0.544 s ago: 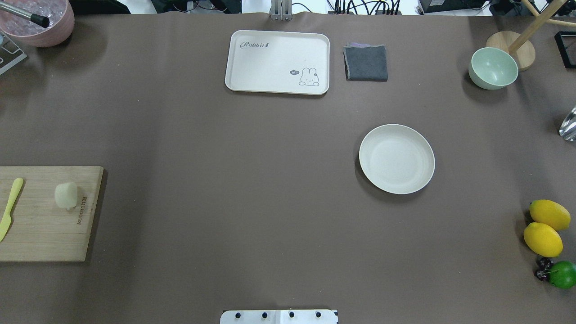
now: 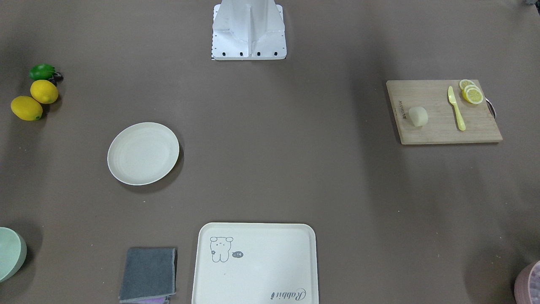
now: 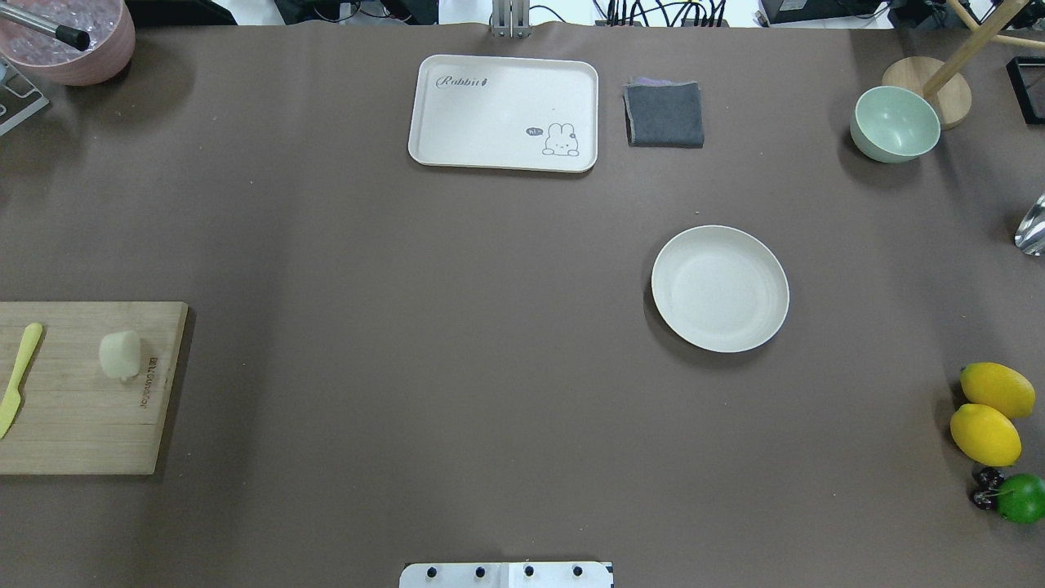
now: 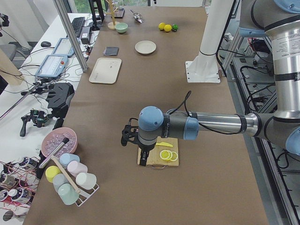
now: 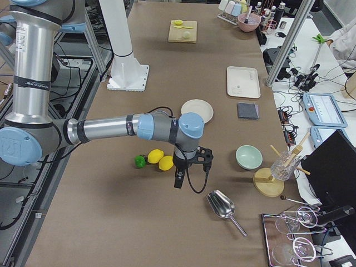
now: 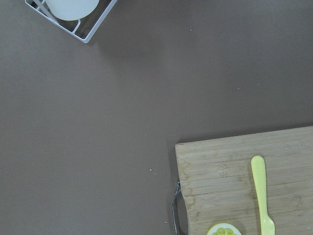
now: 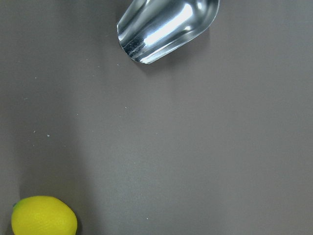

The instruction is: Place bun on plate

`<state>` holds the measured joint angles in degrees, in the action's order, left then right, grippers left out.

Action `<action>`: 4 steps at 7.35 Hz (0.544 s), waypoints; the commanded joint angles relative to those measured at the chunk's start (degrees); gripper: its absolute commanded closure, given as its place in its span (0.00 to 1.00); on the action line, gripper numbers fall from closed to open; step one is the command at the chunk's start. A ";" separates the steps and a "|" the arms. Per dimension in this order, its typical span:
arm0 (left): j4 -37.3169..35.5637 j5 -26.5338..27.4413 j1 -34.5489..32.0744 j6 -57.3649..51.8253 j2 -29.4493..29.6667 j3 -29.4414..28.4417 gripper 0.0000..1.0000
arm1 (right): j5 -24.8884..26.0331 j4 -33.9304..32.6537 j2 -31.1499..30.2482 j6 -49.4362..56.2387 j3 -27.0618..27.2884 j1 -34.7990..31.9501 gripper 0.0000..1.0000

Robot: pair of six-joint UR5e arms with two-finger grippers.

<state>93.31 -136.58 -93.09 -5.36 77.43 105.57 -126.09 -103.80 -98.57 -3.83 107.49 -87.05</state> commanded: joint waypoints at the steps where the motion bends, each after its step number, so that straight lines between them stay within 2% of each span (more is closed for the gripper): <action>1: 0.47 0.09 0.10 0.00 1.22 0.25 0.02 | 0.32 1.40 3.02 -0.13 1.13 -0.13 0.00; 3: 8.77 0.09 -0.16 0.44 1.41 0.08 0.02 | -0.55 13.74 2.60 -0.65 1.58 -0.13 0.00; 4: 11.95 0.00 -0.16 0.53 1.66 -0.10 0.02 | -1.08 16.24 3.21 -0.65 2.02 -0.13 0.00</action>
<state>100.96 -136.51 -93.18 -5.02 78.95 105.63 -126.57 -92.12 -95.74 -4.41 109.11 -87.18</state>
